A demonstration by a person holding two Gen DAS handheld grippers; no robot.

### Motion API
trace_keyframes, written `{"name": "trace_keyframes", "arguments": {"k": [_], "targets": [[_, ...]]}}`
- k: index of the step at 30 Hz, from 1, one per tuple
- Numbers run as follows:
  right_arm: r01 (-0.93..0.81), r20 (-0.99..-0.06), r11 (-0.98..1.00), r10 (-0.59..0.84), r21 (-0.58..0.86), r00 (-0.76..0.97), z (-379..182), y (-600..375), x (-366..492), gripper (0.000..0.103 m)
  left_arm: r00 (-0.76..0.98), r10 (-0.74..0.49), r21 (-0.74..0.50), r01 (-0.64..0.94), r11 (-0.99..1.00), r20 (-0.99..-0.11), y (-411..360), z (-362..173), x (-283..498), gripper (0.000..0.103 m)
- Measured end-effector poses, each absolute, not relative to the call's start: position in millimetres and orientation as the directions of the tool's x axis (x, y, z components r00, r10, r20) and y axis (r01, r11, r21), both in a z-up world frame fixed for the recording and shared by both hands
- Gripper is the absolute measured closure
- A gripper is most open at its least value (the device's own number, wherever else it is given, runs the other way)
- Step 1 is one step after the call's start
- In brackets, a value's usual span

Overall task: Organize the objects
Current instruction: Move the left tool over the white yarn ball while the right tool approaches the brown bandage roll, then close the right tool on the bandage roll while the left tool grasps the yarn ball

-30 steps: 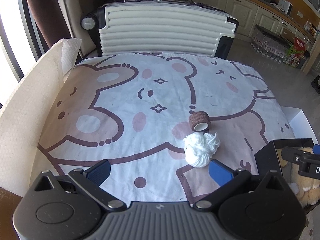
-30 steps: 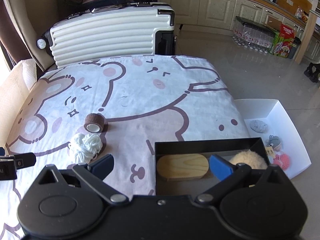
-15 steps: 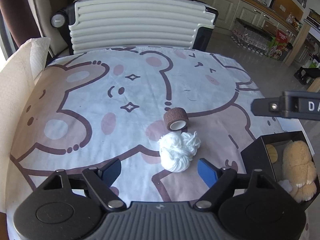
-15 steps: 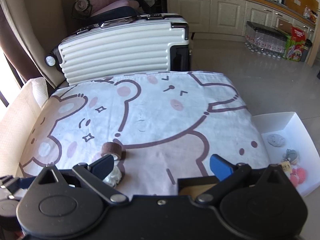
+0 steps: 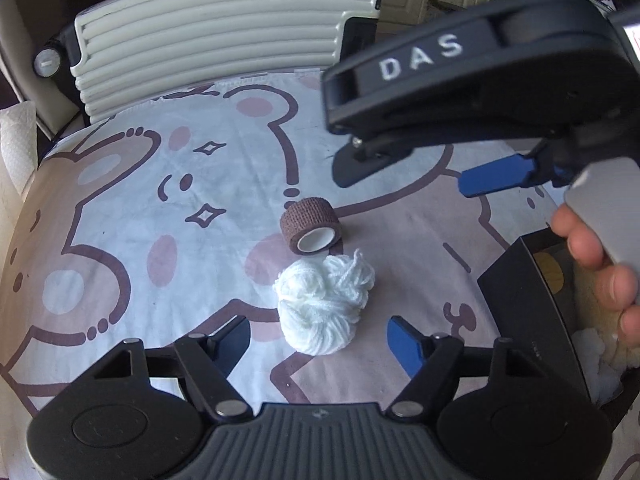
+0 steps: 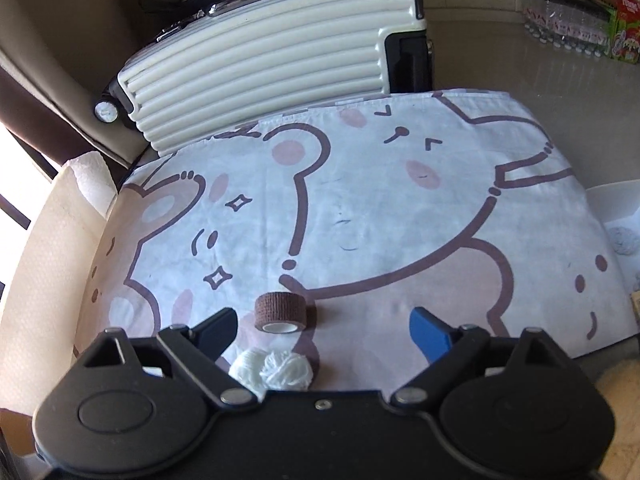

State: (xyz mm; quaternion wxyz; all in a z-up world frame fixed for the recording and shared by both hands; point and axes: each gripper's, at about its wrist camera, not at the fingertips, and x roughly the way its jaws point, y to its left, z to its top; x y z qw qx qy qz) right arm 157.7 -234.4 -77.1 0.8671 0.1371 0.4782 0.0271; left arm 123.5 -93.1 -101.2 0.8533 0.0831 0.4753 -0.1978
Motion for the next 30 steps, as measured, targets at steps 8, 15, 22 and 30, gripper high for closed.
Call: {"name": "trace_keyframes", "arguments": {"k": [8, 15, 22, 30], "targets": [[0.090, -0.842, 0.948, 0.226, 0.306, 0.490, -104, -221, 181, 0.024, 0.465, -0.245, 0.008, 0.478, 0.879, -0.851, -100, -116, 131, 0.028], [0.110, -0.868, 0.953, 0.205, 0.283, 0.453, -122, -213, 198, 0.032, 0.446, -0.262, 0.008, 0.518, 0.855, -0.856, -99, -126, 134, 0.031], [0.081, -0.863, 0.944, 0.254, 0.319, 0.436, -133, -198, 208, 0.040, 0.438, -0.294, -0.029, 0.518, 0.855, -0.850, -93, -127, 139, 0.032], [0.075, -0.868, 0.945, 0.260, 0.319, 0.422, -137, -199, 209, 0.059, 0.426, -0.304, -0.049, 0.513, 0.857, -0.852, -88, -130, 140, 0.033]]}}
